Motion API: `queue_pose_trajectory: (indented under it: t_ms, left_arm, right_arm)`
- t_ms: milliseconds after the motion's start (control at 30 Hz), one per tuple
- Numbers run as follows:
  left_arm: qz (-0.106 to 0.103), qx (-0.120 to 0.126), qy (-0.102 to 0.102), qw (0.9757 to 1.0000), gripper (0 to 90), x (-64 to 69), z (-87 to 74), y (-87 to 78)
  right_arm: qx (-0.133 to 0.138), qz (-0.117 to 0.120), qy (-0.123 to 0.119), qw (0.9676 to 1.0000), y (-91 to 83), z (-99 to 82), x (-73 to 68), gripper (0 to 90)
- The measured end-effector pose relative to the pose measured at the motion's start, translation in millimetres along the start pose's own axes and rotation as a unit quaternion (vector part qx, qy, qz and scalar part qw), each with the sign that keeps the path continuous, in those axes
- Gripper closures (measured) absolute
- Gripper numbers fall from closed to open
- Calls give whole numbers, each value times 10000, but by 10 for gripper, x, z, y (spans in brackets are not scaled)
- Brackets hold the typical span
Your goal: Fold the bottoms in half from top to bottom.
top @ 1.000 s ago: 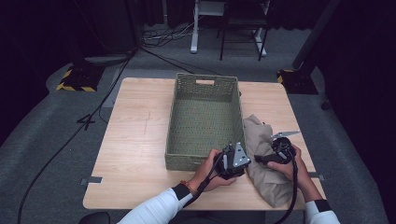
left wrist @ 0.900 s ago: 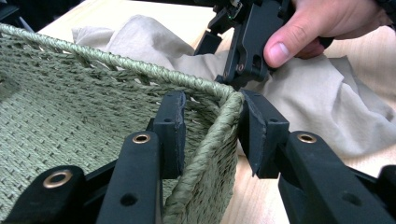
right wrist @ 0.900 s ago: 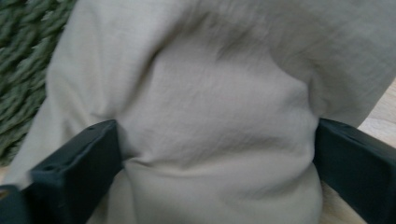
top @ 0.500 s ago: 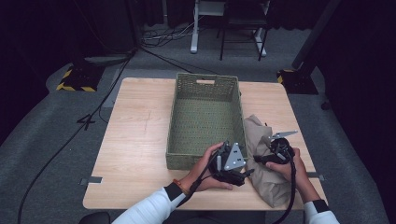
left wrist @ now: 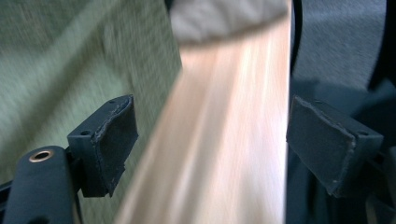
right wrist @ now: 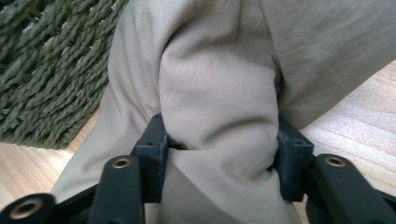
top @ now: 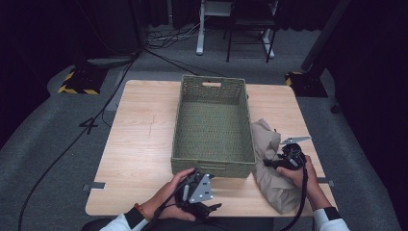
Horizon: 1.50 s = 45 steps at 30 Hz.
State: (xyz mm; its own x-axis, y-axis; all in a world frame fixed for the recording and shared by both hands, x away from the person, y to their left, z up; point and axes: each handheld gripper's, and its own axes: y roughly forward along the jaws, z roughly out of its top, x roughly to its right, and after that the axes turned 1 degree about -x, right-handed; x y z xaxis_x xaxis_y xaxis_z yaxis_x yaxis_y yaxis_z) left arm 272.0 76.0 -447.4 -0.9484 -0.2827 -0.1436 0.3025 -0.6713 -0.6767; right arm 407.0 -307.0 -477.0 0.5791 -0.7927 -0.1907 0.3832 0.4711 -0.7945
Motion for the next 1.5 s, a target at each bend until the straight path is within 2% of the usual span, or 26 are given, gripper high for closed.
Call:
queue_pose_trajectory:
  t_ms: [33,67,100,233,300,400,467,500,567,667,733,767,867,933,1067,1500]
  left_arm:
    - [0,0,0,10000,167,0,0,0]
    - [9,-206,-99,9997,166,-43,-147,3]
    - [71,-326,-139,9993,166,-71,-226,5]
    - [15,-468,-527,9975,168,-236,-536,-51]
    - [-26,-546,-642,9964,174,-302,-644,-79]
    - [107,-819,-700,9941,175,-363,-806,-115]
    - [67,-762,-916,9928,161,-420,-899,-158]
    - [144,-745,-1007,9920,161,-445,-932,-182]
    - [297,-729,-1091,9909,173,-505,-984,-224]
    - [296,-668,-1324,9885,157,-602,-1079,-266]
    - [306,-613,-1402,9877,156,-668,-1133,-287]
    - [365,-574,-1492,9865,155,-710,-1164,-298]
    - [466,-464,-1584,9852,155,-763,-1231,-326]
    - [530,-478,-1635,9840,155,-786,-1249,-342]
    - [553,-466,-1685,9830,153,-824,-1261,-343]
    - [564,-474,-1683,9830,153,-863,-1258,-332]
  right_arm:
    - [-10,12,20,10000,-9,-6,-2,507]
    - [11,21,16,10000,-14,-10,2,513]
    - [29,24,21,10000,-16,-14,3,516]
    - [101,52,-10,9999,-32,-28,4,536]
    - [133,76,-7,9999,-45,-35,10,549]
    - [211,113,-30,9997,-73,-47,26,575]
    - [225,125,-21,9997,-91,-56,35,582]
    - [253,120,-30,9996,-97,-63,42,586]
    - [285,111,5,9995,-110,-75,56,592]
    - [352,72,28,9994,-147,-89,84,601]
    - [414,24,66,9991,-179,-101,99,606]
    - [425,26,92,9991,-195,-105,106,608]
    - [520,4,112,9986,-235,-112,130,612]
    - [572,-18,129,9983,-259,-112,146,613]
    - [692,-8,174,9974,-298,-112,192,614]
    - [1064,64,323,9938,-445,-159,284,617]
